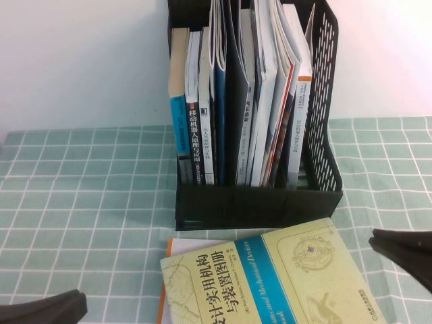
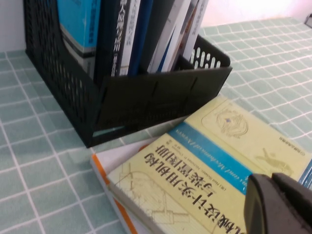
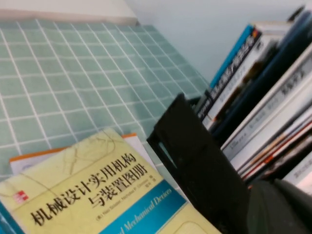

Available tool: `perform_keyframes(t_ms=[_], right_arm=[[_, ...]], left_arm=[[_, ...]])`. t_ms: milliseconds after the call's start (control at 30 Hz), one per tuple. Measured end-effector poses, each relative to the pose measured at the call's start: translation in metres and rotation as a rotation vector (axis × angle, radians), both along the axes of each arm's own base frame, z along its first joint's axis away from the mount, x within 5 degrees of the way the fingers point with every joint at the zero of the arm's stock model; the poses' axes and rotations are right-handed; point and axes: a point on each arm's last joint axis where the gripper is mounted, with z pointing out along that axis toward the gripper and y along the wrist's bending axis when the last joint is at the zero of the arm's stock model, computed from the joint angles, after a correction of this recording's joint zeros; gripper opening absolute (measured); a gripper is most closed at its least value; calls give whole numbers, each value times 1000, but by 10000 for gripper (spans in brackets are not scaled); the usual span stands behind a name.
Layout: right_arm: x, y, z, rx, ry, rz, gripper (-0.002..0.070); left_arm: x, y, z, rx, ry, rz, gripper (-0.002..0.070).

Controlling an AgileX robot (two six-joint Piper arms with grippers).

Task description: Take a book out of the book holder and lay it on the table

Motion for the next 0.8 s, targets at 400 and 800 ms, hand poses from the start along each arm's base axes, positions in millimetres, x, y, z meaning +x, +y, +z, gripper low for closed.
perform_keyframes(t_ms=[400, 800], right_arm=[[1, -4, -20, 97, -80, -49, -1], [0, -5, -22, 82, -62, -45, -2]], left_arm=[[-1, 0, -7, 26, 26, -7, -3], [-3, 8, -23, 35, 37, 65, -3]])
